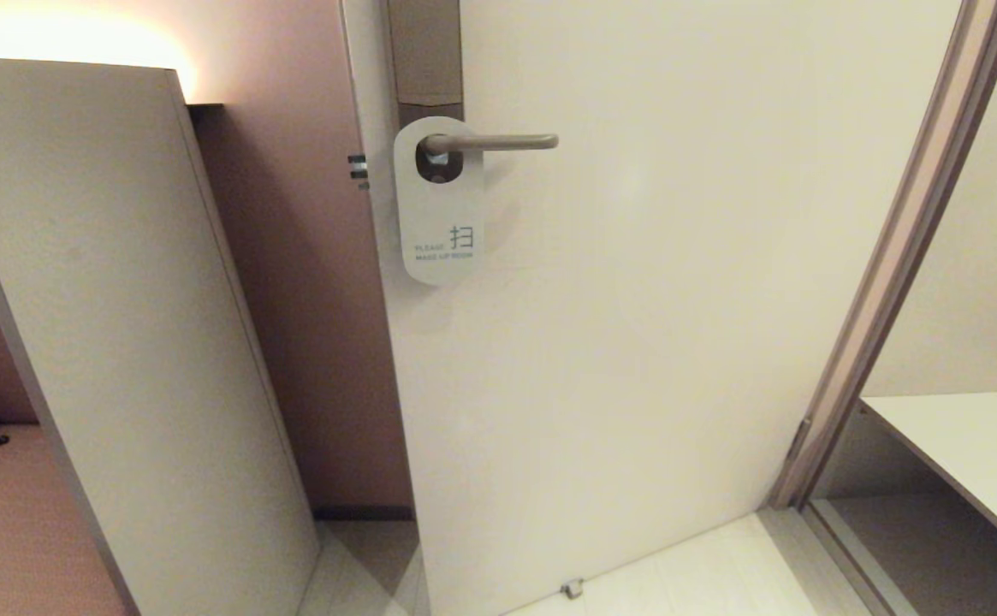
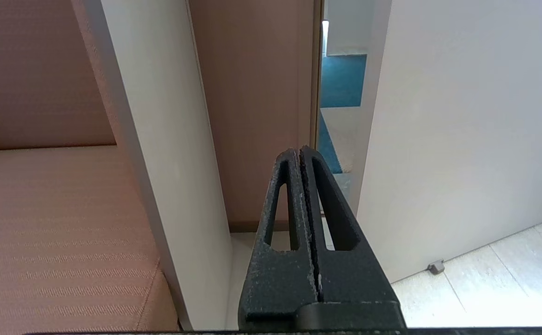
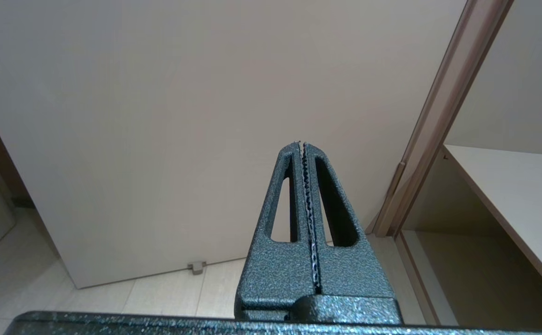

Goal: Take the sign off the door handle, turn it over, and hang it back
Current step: Take down the sign

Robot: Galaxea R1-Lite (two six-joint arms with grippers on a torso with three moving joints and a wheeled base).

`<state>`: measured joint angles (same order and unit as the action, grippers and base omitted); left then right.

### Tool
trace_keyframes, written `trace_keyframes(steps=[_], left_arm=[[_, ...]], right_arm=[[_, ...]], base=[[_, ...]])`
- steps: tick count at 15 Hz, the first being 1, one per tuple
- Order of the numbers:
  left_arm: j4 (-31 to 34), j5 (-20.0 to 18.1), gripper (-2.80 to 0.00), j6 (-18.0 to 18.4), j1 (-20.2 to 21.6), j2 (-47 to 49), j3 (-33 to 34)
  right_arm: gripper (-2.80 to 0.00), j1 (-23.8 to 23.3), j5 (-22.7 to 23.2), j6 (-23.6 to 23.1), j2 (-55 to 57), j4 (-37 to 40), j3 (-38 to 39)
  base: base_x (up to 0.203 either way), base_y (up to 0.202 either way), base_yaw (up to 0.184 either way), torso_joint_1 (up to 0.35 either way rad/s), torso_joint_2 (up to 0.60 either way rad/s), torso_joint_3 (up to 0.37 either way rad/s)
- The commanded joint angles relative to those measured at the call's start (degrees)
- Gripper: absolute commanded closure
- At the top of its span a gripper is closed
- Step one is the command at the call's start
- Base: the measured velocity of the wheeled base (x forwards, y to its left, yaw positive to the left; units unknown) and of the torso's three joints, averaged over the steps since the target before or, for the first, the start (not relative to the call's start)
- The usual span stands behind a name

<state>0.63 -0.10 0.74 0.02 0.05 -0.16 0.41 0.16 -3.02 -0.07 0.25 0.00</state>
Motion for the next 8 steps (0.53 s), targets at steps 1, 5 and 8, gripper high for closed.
trace_keyframes(steps=[1,5,8], left_arm=[[0.0,0.0,0.00,0.2,-0.1,0.0,0.0],[-1.4,-0.7,0.00,2.2,-0.1,0.1,-0.3],[-0.2,-1.7,0.00,2.1,-0.1,0.3,-3.0]], right_arm=[[0.00,0.0,0.0,-0.1,0.1,0.0,0.0],[0.00,0.0,0.0,-0.1,0.1,0.0,0.0],[0.00,0.0,0.0,-0.1,0.1,0.0,0.0]], base=[[0.000,0.000,0.000,0.000,0.00,0.000],[0.000,0.000,0.000,0.000,0.00,0.000],[0.000,0.000,0.000,0.000,0.00,0.000]])
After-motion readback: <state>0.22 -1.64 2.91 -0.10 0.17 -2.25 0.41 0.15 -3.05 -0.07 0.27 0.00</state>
